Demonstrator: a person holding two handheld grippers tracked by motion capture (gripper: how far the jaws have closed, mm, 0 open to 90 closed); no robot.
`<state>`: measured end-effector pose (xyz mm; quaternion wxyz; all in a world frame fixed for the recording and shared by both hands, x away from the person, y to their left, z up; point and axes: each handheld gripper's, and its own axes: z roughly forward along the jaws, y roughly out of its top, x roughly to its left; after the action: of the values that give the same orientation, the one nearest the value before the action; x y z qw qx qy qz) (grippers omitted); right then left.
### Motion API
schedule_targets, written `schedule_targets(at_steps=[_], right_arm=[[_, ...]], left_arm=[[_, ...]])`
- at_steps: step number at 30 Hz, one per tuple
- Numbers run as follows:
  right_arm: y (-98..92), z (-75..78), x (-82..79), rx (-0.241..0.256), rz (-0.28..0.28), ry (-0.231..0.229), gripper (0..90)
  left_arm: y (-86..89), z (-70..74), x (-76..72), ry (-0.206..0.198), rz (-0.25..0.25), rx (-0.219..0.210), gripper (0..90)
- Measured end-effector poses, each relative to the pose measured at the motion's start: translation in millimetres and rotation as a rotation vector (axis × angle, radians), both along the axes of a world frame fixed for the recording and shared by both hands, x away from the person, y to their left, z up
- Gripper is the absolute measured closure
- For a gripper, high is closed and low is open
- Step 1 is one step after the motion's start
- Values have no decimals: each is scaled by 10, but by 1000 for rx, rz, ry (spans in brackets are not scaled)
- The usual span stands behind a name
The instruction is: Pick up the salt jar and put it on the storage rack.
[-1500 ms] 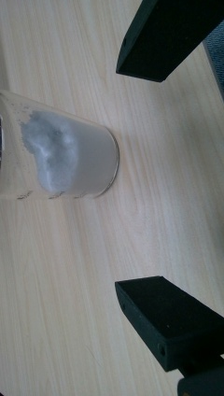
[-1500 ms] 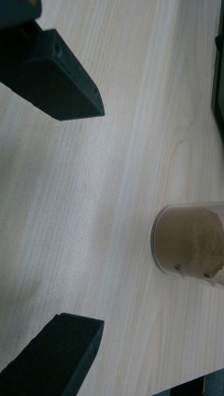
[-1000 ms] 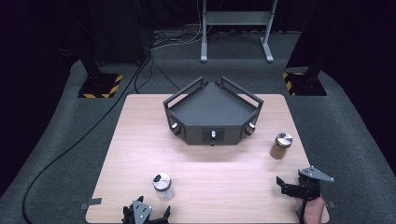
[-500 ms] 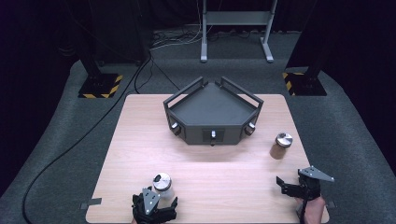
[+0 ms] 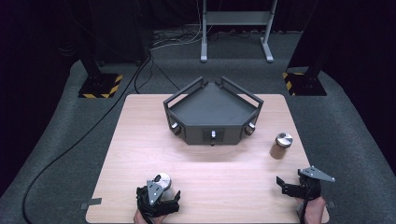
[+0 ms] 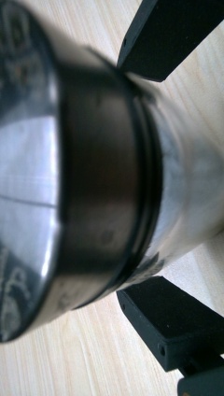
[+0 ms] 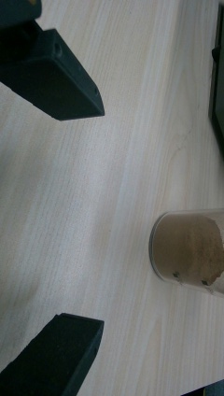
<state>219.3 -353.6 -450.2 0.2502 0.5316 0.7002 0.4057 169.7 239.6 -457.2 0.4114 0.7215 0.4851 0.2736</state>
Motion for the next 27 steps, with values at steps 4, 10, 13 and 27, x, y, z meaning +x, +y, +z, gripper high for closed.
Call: schedule_targets(at_steps=[4,10,13,27], right_arm=[[-4,-1,1,2,2,0,0],[-7,-3,0,3,3,-1,0],[-15,-4,3,7,5,0,0],[-15,-5,1,7,4,-1,0]], left_arm=[[-9,-3,61,7,1,2,3],[4,-24,106,9,12,-22,57],[15,-24,130,12,6,-29,82],[10,-30,133,6,9,-30,302]])
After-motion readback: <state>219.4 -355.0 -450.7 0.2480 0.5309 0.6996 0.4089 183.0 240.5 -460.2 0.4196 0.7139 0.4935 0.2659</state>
